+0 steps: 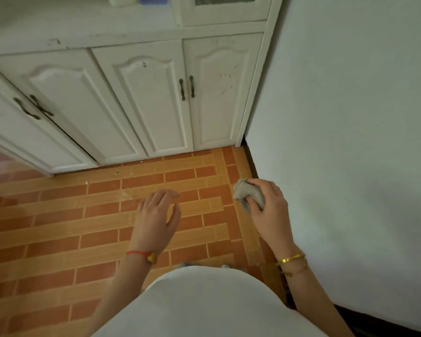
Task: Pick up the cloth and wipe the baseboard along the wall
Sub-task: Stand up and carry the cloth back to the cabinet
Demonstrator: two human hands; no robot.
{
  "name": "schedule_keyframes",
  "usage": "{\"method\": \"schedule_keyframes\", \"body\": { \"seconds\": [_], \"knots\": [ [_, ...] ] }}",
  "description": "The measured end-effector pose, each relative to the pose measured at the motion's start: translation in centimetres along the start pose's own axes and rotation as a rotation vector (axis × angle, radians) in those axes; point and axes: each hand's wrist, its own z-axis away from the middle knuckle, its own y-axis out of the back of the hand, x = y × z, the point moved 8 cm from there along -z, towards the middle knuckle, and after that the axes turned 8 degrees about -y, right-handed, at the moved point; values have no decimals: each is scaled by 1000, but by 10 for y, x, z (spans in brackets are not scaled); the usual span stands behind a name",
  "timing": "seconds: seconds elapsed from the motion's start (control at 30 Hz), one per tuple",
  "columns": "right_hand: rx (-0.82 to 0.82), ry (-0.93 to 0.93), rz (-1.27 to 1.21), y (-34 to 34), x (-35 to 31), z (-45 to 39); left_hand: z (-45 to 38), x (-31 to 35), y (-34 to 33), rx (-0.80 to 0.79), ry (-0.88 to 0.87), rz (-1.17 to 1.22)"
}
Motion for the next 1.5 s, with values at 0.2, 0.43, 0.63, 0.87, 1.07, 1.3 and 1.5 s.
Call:
{"method": "schedule_keyframes", "body": {
  "seconds": [0.2, 0.43, 0.63, 0.87, 1.07, 1.3, 1.5],
  "knots": [
    [-86, 83, -37, -59, -49, -11, 23, -54, 39, 65, 95, -12],
    [-154, 169, -64, -116, -102, -28, 35, -112, 75, 120, 193, -46],
    [-236, 198, -61, -166, -130, -66, 25, -160, 92, 164, 303, -73],
    [-266, 231, -98, -217, -167, -151, -40, -221, 117, 229, 381, -113],
    [-284, 314, -110, -255, -220, -237, -107, -261, 158, 324, 388, -152],
    [-323, 403, -116, -297, -271, -294, -143, -305, 181, 351, 468, -166],
    [-333, 420, -106, -349, -309, -326, -163, -360, 202, 370, 508, -159]
  ]
}}
